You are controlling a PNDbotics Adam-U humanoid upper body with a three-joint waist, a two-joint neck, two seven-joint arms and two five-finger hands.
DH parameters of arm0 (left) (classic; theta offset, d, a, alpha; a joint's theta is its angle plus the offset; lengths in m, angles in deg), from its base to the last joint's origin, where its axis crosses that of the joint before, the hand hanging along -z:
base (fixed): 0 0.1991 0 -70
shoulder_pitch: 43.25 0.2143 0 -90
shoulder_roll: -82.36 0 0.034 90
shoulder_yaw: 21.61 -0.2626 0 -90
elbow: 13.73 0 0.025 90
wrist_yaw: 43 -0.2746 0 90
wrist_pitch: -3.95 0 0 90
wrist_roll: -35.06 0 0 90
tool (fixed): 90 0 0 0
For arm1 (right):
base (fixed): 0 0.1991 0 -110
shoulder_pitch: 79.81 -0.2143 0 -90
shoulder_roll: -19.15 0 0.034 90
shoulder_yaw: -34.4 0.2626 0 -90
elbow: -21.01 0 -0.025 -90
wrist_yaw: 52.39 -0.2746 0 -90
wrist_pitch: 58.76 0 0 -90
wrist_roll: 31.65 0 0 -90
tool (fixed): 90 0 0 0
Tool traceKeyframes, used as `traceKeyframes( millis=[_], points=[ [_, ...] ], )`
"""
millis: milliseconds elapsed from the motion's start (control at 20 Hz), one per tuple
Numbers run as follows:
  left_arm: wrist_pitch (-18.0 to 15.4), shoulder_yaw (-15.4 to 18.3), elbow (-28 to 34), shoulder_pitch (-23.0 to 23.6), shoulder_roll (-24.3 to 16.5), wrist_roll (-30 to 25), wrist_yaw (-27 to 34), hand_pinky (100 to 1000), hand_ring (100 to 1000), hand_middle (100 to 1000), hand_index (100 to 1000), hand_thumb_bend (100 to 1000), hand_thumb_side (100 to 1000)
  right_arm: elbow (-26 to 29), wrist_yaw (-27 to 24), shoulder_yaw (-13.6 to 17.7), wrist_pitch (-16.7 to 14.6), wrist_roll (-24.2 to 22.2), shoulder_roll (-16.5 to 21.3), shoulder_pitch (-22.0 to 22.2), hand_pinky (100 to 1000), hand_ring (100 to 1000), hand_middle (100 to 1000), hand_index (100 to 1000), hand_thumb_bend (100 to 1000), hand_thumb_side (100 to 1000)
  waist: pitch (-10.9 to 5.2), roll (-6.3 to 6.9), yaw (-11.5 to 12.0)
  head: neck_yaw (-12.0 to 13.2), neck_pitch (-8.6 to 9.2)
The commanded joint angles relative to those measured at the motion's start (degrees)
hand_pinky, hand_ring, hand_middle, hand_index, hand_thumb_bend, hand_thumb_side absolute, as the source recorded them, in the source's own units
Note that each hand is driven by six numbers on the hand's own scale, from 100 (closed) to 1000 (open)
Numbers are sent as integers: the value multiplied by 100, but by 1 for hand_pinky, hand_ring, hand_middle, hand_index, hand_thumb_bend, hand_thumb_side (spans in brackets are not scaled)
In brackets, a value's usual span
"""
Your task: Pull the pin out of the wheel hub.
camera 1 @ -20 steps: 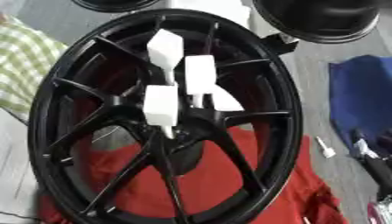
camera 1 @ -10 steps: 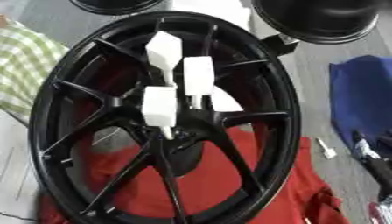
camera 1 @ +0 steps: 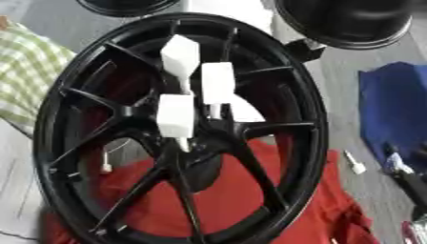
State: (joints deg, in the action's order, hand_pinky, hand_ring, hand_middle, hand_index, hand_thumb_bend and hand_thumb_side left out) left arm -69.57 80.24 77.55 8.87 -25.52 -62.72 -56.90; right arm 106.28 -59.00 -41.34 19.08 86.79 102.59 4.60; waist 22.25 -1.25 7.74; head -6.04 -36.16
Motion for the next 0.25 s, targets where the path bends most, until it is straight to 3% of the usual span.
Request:
traceKeyframes(
  millis=[50, 250],
  points=[
    [-81, -117, 108, 126, 368, 339, 332, 661, 520, 470, 718, 100, 858, 33, -13, -34, -9, -61, 72, -53, 646, 771, 614, 759, 648, 245, -163, -24, -32, 84, 60],
    [-113, -376, -329, 415, 977, 713, 707, 662, 518, 468, 716, 116, 989, 35, -21, -79, -6, -114, 9, -98, 646, 771, 614, 759, 660, 235, -142, -108, -101, 192, 118]
  ],
)
